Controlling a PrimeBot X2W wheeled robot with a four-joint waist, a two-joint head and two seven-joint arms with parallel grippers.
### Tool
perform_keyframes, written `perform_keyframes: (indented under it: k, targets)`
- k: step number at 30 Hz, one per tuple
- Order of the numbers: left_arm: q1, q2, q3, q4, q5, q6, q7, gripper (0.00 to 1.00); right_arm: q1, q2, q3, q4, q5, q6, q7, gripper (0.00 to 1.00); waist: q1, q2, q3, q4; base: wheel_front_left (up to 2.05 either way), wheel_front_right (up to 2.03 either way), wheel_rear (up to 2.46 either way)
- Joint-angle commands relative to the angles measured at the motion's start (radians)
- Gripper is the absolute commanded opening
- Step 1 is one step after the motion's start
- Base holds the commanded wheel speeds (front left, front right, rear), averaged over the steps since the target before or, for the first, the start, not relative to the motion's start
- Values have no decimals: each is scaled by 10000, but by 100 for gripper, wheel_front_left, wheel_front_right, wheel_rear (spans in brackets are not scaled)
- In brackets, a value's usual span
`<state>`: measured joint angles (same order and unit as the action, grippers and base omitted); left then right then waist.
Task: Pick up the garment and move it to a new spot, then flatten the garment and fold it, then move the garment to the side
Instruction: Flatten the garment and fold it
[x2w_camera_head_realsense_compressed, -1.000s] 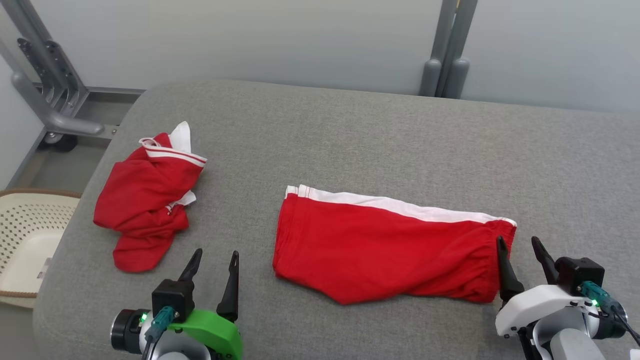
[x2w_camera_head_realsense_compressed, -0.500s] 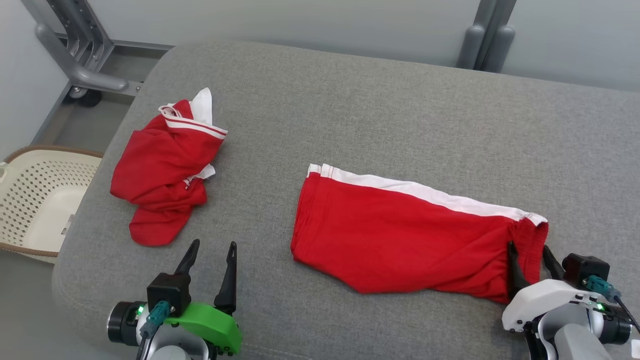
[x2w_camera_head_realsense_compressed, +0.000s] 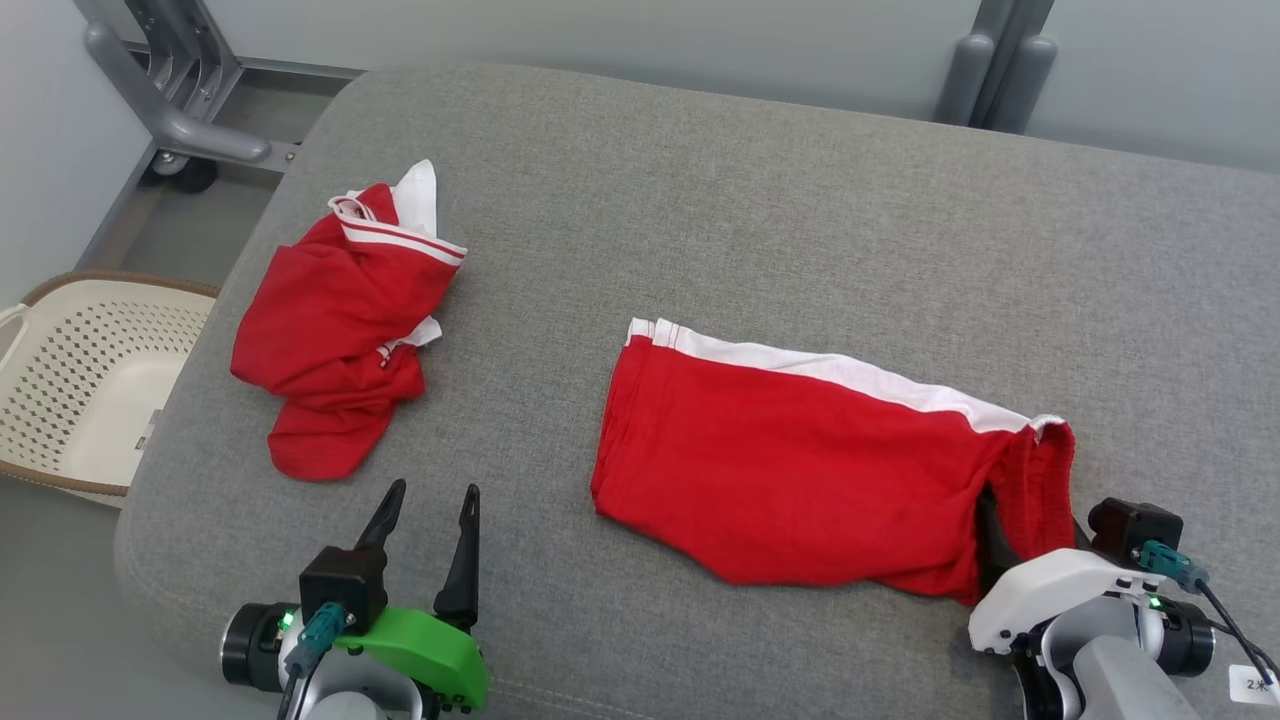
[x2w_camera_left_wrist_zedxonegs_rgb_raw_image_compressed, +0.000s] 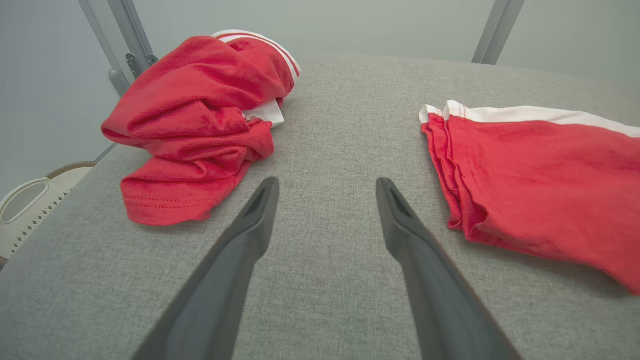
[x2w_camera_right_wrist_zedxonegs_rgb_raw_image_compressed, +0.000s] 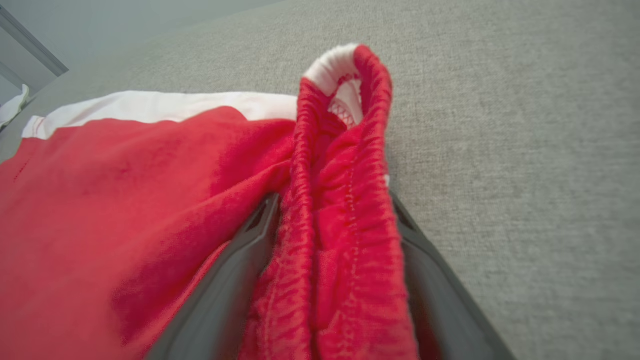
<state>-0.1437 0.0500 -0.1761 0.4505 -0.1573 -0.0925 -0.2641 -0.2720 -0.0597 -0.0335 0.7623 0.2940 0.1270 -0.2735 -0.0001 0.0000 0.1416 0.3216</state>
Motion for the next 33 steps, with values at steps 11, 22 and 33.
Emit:
perform_keyframes:
  k: [11, 22, 33]
  targets:
    - [105, 18, -44, -146, -43, -10, -4, 100, 254, -175, -495, -10, 370, 26, 105, 0, 1, 0, -243, -145, 0, 0, 0]
    - [173, 21, -626, -592, 126, -29, -4, 100, -197, -1402, -986, 122, 489, 29, 93, 0, 1, 0, -562, -666, 0, 0, 0]
    - [342, 20, -999, -762, -27, 132, -4, 100, -43, -921, 1744, -1574, 2273, 34, 511, 0, 1, 0, -838, -1118, 0, 0, 0]
